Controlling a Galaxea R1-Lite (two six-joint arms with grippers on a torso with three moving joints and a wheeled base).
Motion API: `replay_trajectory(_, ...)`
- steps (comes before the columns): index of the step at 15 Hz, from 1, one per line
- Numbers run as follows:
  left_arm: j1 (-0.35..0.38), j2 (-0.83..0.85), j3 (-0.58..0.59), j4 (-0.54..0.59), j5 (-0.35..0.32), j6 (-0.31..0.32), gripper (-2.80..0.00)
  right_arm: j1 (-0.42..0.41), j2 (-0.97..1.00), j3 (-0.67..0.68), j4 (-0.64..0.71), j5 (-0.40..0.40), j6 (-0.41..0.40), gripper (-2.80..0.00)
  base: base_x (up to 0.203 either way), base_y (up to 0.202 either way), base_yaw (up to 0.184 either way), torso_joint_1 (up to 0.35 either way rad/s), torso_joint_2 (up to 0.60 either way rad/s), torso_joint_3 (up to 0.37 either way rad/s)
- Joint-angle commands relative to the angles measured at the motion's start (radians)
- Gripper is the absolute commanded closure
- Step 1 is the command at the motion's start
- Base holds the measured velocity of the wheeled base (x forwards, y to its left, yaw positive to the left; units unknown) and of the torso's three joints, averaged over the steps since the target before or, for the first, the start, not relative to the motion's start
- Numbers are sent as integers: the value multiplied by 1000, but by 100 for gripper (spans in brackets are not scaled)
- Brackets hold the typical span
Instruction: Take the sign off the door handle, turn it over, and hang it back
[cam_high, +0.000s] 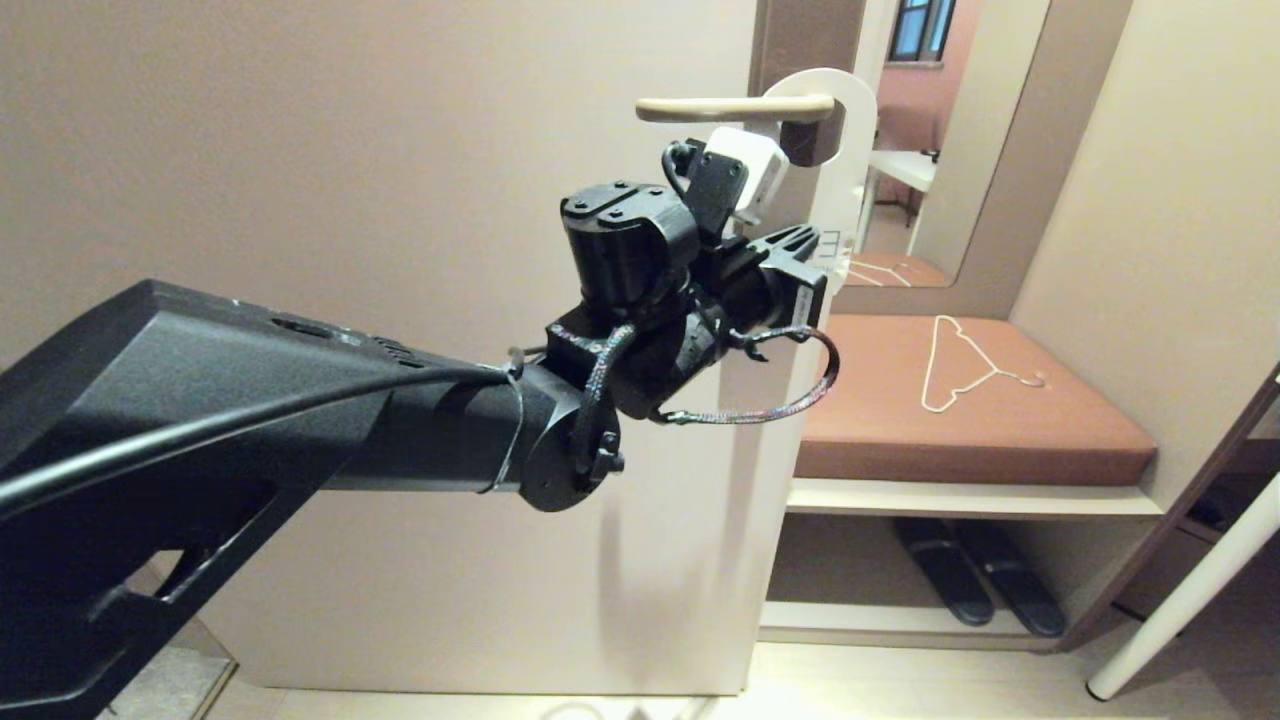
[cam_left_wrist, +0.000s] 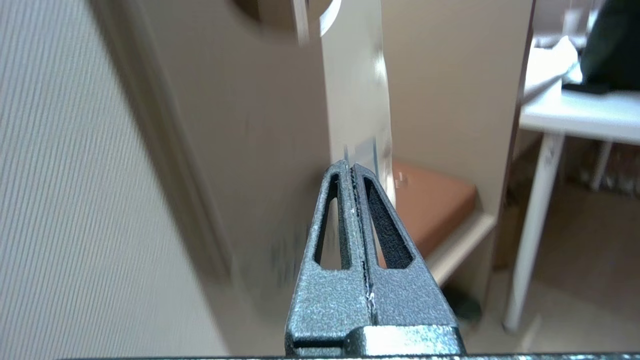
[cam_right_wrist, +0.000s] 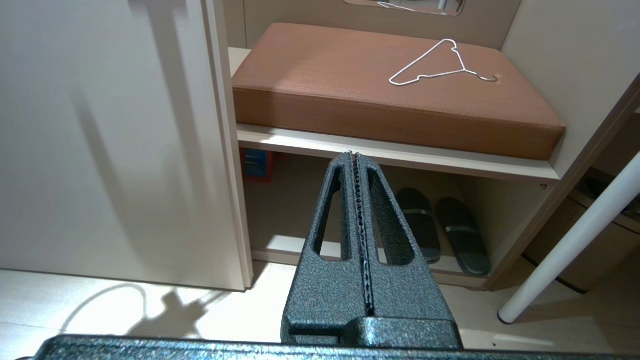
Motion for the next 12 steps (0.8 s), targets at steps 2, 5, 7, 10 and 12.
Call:
replay_trajectory(2, 0, -107, 156, -21, 0, 3, 0, 0, 0, -1, 0, 0, 0, 0, 0, 0, 0, 0, 0, 0)
replay_trajectory(5, 2, -211, 367, -64, 8, 34, 0, 0, 0, -1, 0, 0, 0, 0, 0, 0, 0, 0, 0, 0)
replay_trajectory(7, 10, -293, 524, -88, 18, 62, 0, 0, 0, -1, 0, 0, 0, 0, 0, 0, 0, 0, 0, 0)
replay_trajectory(10, 95, -452, 721, -104, 32, 80, 0, 0, 0, -1, 0, 0, 0, 0, 0, 0, 0, 0, 0, 0)
replay_trajectory(12, 199, -559, 820, -97, 49, 91, 0, 0, 0, -1, 0, 0, 0, 0, 0, 0, 0, 0, 0, 0)
